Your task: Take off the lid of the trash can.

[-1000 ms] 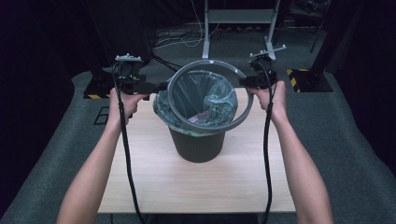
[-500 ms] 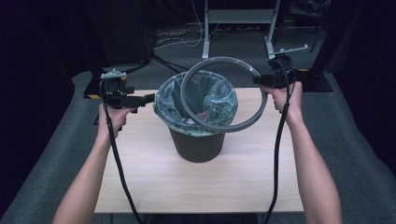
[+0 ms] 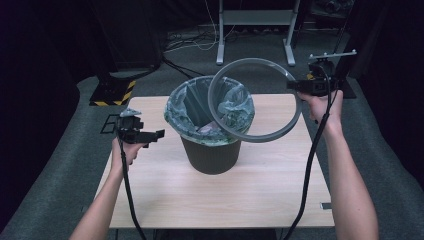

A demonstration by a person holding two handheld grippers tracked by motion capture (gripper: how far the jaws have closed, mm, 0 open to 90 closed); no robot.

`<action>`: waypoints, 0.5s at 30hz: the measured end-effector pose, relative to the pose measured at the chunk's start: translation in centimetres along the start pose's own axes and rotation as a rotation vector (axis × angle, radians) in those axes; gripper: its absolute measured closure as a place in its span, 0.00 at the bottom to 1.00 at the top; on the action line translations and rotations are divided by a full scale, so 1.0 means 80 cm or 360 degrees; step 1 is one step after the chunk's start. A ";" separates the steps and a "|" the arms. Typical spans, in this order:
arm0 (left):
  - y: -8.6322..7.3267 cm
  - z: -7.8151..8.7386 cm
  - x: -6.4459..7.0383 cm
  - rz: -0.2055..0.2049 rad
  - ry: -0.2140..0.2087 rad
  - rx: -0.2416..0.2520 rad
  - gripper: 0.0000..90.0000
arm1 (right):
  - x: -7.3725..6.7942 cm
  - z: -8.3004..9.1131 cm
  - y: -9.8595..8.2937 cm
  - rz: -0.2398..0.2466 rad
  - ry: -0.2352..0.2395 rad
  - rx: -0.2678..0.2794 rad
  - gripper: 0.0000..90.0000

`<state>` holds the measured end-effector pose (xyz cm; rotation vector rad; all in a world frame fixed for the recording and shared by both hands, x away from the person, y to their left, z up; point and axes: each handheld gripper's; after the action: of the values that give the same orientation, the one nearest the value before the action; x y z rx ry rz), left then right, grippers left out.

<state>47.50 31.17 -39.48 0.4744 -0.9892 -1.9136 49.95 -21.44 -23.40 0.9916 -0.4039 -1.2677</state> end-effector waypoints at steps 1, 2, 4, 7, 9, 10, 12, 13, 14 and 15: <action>-0.009 -0.008 0.001 -0.0007 0.0009 -0.0023 0.00 | 0.001 0.001 0.000 -0.0002 -0.0004 0.0002 0.86; -0.017 -0.016 0.002 -0.0015 0.0008 -0.0051 0.00 | 0.003 0.003 -0.001 -0.0008 0.0000 0.0003 0.86; -0.031 -0.029 0.003 -0.0026 0.0019 -0.0079 0.00 | 0.006 0.005 -0.001 -0.0009 -0.0004 0.0006 0.86; -0.056 -0.052 0.004 -0.0028 0.0017 -0.0145 0.00 | 0.009 0.010 -0.002 -0.0016 -0.0005 0.0016 0.86; -0.069 -0.066 0.005 -0.0019 0.0005 -0.0180 0.00 | 0.012 0.013 -0.003 -0.0019 -0.0006 0.0022 0.86; -0.075 -0.071 0.005 -0.0021 0.0000 -0.0193 0.00 | 0.014 0.015 -0.003 -0.0021 -0.0008 0.0025 0.86; -0.084 -0.081 0.006 0.0002 -0.0031 -0.0219 0.00 | 0.019 0.019 -0.005 -0.0030 -0.0014 0.0032 0.86; -0.087 -0.085 0.005 0.0005 -0.0037 -0.0215 0.00 | 0.021 0.021 -0.006 -0.0035 -0.0015 0.0036 0.86; -0.091 -0.087 0.005 0.0004 -0.0027 -0.0213 0.00 | 0.024 0.023 -0.007 -0.0042 -0.0015 0.0041 0.86; -0.094 -0.090 0.006 -0.0008 -0.0014 -0.0214 0.00 | 0.026 0.025 -0.008 -0.0045 -0.0019 0.0044 0.86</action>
<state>47.91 29.62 -49.82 0.3909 -0.8589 -1.9738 48.72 -24.13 -23.35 1.0164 -0.4187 -1.2974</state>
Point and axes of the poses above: each handheld gripper's, and its own axes: z roughly backward along the jaws, y roughly out of its top, x roughly to its right, and after that the axes turned 6 degrees about -z, right-handed
